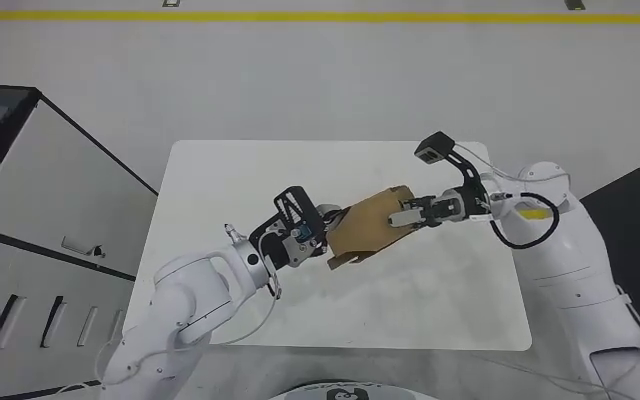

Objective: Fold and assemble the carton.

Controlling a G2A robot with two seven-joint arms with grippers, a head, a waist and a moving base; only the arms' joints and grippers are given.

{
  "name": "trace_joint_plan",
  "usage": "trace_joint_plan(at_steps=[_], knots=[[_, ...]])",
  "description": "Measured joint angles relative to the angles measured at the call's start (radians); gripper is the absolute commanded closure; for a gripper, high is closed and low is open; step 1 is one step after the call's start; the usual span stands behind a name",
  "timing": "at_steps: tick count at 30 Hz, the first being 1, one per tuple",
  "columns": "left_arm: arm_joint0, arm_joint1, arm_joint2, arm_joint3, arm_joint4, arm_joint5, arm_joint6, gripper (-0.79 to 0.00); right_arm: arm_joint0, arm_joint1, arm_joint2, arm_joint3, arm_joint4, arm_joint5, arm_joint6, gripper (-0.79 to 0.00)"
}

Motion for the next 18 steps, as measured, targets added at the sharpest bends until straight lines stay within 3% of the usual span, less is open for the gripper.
trace_joint_plan(at_steps=[11, 18], knots=[[0.005, 0.007, 0.005, -0.008, 0.007, -0.021, 0.004, 0.0, -0.009, 0.028, -0.012, 0.001, 0.031, 0.0, 0.0, -0.191], [0.008, 0.012, 0.013, -0.019, 0.041, -0.042, 0.015, 0.0, -0.007, 0.038, -0.04, 0.032, 0.067, 0.0, 0.0, -0.049]])
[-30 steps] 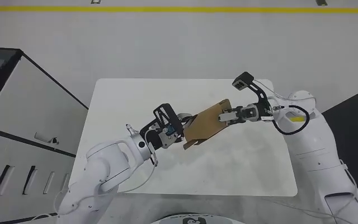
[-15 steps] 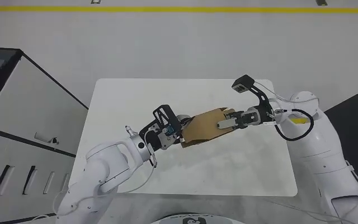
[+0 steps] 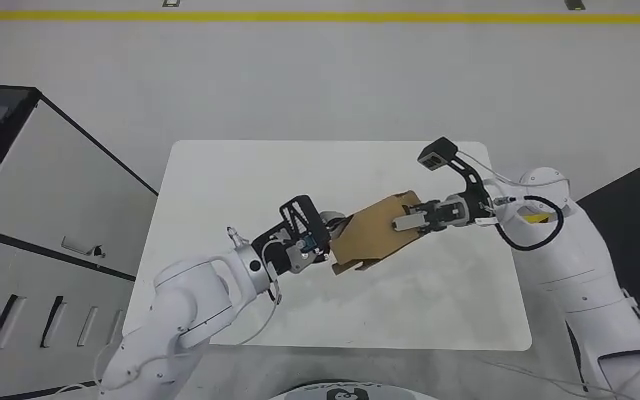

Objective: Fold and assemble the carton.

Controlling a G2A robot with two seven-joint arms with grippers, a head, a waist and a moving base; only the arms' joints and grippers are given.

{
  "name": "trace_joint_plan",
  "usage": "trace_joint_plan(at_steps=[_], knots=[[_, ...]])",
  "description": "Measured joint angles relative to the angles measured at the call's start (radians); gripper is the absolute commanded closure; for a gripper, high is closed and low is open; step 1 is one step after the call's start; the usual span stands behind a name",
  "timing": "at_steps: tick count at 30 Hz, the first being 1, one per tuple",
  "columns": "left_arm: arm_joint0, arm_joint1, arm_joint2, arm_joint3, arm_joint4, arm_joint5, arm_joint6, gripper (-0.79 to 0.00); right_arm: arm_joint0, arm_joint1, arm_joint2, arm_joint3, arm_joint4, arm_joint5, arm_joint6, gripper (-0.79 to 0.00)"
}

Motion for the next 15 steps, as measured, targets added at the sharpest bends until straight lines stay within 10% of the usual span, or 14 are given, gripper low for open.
trace_joint_plan(at_steps=[7, 8, 9, 15], knots=[[0.007, 0.005, 0.009, -0.007, 0.022, -0.015, 0.004, -0.022, 0.014, 0.012, -0.027, 0.005, -0.005, 0.0, 0.0, 0.0], [0.007, 0.005, 0.01, -0.007, 0.025, -0.015, 0.003, -0.212, 0.015, 0.014, -0.03, 0.004, -0.005, 0.0, 0.0, 0.0], [0.008, 0.006, 0.012, -0.007, 0.026, -0.015, 0.003, -0.785, 0.016, 0.015, -0.032, 0.003, -0.005, 0.0, 0.0, 0.0], [0.011, 0.007, 0.01, -0.009, 0.018, 0.021, 0.007, -0.785, 0.005, 0.02, -0.026, 0.007, 0.033, 0.0, 0.0, 0.0]])
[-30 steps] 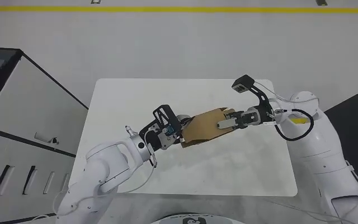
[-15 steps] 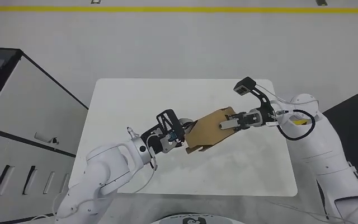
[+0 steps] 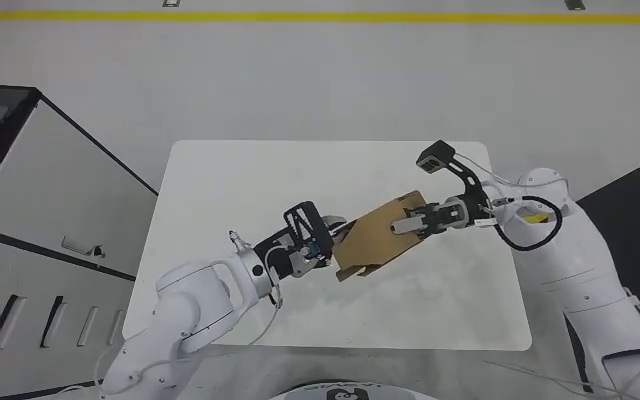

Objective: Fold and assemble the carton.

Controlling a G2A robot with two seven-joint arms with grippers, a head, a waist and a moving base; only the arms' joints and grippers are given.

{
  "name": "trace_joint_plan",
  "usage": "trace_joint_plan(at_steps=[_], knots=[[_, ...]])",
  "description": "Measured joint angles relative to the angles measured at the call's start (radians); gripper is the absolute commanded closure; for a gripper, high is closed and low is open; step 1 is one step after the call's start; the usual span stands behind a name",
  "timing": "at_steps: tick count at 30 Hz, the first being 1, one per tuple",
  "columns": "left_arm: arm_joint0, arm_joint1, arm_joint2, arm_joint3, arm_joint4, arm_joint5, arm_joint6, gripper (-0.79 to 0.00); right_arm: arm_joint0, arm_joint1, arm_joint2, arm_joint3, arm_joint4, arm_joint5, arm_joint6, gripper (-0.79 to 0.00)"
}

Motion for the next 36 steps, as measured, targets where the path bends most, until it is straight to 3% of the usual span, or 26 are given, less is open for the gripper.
trace_joint_plan(at_steps=[5, 15, 23, 28, 36], knots=[[0.021, 0.001, -0.058, -0.011, -0.023, 0.09, 0.039, -0.785, -0.03, -0.005, 0.015, 0.028, 0.084, -0.008, -0.008, 0.0], [0.095, 0.013, -0.228, -0.019, -0.118, 0.064, 0.139, -0.785, -0.055, -0.031, -0.003, 0.062, 0.324, 0.001, 0.0, 0.0], [0.096, 0.014, -0.232, -0.019, -0.119, 0.061, 0.143, -0.785, -0.058, -0.032, -0.002, 0.057, 0.322, 0.003, -0.01, 0.0], [0.115, 0.014, -0.267, 0.003, -0.153, 0.081, 0.175, -0.785, -0.086, -0.044, 0.0, 0.025, 0.397, 0.026, -0.06, 0.0], [0.198, 0.025, -0.414, 0.042, -0.296, -0.034, 0.23, -0.785, -0.079, -0.067, -0.019, -0.006, 0.489, 0.058, -0.043, 0.0]])
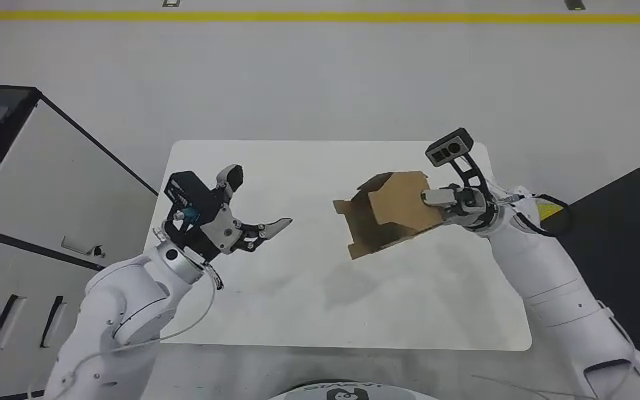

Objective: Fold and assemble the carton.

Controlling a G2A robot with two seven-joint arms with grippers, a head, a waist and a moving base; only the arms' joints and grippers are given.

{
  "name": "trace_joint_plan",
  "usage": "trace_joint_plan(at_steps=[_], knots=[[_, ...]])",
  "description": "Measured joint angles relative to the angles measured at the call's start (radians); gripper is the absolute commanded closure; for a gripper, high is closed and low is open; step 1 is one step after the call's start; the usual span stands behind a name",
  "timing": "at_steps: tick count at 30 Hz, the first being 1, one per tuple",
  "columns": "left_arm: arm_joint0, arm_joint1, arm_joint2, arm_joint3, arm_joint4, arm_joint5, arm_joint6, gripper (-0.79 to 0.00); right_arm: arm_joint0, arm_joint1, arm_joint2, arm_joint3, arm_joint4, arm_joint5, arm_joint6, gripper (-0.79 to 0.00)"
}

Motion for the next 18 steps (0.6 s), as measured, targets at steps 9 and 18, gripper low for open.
trace_joint_plan(at_steps=[9, 18], knots=[[0.0, 0.0, 0.001, 0.0, 0.002, 0.005, -0.001, -0.785, 0.0, 0.0, 0.0, 0.0, -0.001, 0.0, 0.0, 0.0], [0.0, 0.0, 0.001, 0.0, 0.002, 0.005, -0.001, -0.785, -0.066, -0.005, 0.004, -0.059, 0.121, 0.212, -0.107, 0.0]])
